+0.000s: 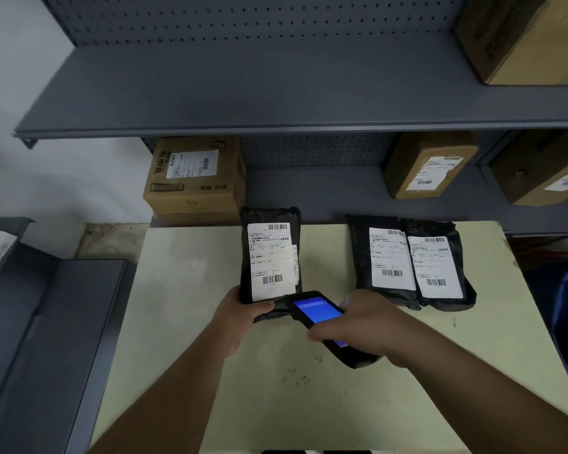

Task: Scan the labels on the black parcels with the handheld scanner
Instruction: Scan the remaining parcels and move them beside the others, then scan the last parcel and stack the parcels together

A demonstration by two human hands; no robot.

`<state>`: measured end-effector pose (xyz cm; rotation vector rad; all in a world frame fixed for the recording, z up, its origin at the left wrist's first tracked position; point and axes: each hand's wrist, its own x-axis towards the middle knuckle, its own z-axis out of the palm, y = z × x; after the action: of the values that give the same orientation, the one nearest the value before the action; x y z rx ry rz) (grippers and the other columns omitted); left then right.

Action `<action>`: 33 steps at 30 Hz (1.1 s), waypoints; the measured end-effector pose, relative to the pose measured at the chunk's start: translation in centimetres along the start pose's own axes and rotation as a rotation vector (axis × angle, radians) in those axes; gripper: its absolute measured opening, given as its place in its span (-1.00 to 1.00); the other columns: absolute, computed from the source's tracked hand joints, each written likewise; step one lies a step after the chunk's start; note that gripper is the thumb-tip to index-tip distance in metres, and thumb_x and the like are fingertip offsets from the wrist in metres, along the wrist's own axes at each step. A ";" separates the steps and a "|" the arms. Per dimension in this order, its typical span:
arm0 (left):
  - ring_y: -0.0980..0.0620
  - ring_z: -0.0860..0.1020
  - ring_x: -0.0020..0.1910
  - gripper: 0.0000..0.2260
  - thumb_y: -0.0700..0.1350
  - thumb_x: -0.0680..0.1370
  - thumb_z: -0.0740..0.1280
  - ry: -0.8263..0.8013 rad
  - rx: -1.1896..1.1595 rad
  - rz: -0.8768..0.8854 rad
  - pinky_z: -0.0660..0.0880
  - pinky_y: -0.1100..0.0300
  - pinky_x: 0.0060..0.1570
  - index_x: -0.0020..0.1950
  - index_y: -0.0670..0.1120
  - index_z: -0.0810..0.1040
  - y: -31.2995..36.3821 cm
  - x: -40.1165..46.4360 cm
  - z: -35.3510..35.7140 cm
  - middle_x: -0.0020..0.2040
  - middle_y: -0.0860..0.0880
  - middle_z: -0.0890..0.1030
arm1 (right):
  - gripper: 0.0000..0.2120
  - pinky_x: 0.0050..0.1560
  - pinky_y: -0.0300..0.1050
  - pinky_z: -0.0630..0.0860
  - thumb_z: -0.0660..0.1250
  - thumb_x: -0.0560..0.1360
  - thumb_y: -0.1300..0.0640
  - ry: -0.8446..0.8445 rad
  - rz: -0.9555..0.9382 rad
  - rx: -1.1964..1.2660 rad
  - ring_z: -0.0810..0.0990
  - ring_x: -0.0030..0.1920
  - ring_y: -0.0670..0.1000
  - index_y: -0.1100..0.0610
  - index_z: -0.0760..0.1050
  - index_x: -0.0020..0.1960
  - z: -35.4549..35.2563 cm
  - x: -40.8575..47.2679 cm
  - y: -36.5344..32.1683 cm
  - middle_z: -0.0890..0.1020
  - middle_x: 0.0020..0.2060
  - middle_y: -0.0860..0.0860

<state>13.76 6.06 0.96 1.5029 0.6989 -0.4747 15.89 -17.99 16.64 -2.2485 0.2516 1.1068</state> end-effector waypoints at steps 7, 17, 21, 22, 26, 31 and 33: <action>-0.11 0.75 0.18 -0.37 -0.07 0.20 0.58 0.016 0.005 0.024 0.58 -0.23 0.36 0.29 -0.02 0.68 -0.3 -0.1 -1.1 0.15 -0.03 0.80 | -0.48 -0.31 -0.13 0.48 0.64 0.18 -0.22 -0.019 -0.009 -0.040 0.57 -0.36 0.02 0.13 0.57 -0.12 0.2 0.0 -1.0 0.61 -0.28 0.02; -0.10 0.74 0.18 -0.34 -0.06 0.17 0.57 0.037 -0.003 0.029 0.58 -0.21 0.36 0.30 -0.02 0.68 -0.3 -0.4 -1.8 0.15 -0.01 0.80 | -0.46 -0.31 -0.13 0.51 0.64 0.16 -0.24 -0.044 -0.014 -0.059 0.61 -0.33 0.04 0.12 0.56 -0.12 0.8 0.2 -1.6 0.64 -0.23 0.04; -0.08 0.75 0.18 -0.32 -0.05 0.16 0.58 0.045 -0.002 0.023 0.58 -0.18 0.36 0.30 -0.03 0.67 -0.4 -0.3 -1.9 0.15 -0.01 0.80 | -0.46 -0.31 -0.12 0.54 0.64 0.14 -0.22 -0.045 -0.012 -0.044 0.62 -0.34 0.04 0.13 0.58 -0.12 0.9 0.4 -1.7 0.65 -0.24 0.04; -0.08 0.75 0.18 -0.31 -0.06 0.16 0.59 0.045 -0.005 0.020 0.58 -0.18 0.37 0.31 -0.03 0.67 -0.4 -0.3 -1.9 0.15 -0.01 0.80 | -0.48 -0.32 -0.12 0.53 0.63 0.15 -0.20 -0.044 -0.012 -0.043 0.61 -0.35 0.03 0.13 0.57 -0.12 0.8 0.4 -1.8 0.65 -0.25 0.04; -0.08 0.74 0.19 -0.31 -0.06 0.18 0.60 0.040 -0.007 0.010 0.58 -0.20 0.37 0.33 -0.02 0.65 -0.6 0.0 -2.0 0.17 -0.02 0.79 | -0.48 -0.28 -0.09 0.55 0.65 0.18 -0.18 -0.044 -0.009 -0.019 0.61 -0.34 0.04 0.15 0.59 -0.08 0.7 0.5 -1.8 0.64 -0.25 0.04; -0.09 0.75 0.17 -0.31 -0.07 0.18 0.60 0.042 -0.022 0.005 0.58 -0.18 0.36 0.33 -0.03 0.65 -0.4 0.0 -1.7 0.16 -0.03 0.79 | -0.49 -0.25 -0.06 0.58 0.65 0.18 -0.16 -0.039 -0.009 0.010 0.61 -0.35 0.05 0.17 0.61 -0.09 0.5 0.4 -1.7 0.64 -0.30 0.03; -0.10 0.75 0.17 -0.31 -0.07 0.18 0.60 0.039 -0.028 0.005 0.58 -0.18 0.36 0.33 -0.03 0.66 -0.3 0.0 -1.4 0.16 -0.03 0.79 | -0.51 -0.27 -0.08 0.55 0.65 0.19 -0.16 -0.036 -0.014 0.017 0.60 -0.36 0.04 0.16 0.61 -0.11 0.3 0.3 -1.5 0.63 -0.32 0.02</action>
<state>13.38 7.40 0.84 1.4909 0.7289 -0.4309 16.54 -16.60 16.89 -2.2099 0.2293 1.1331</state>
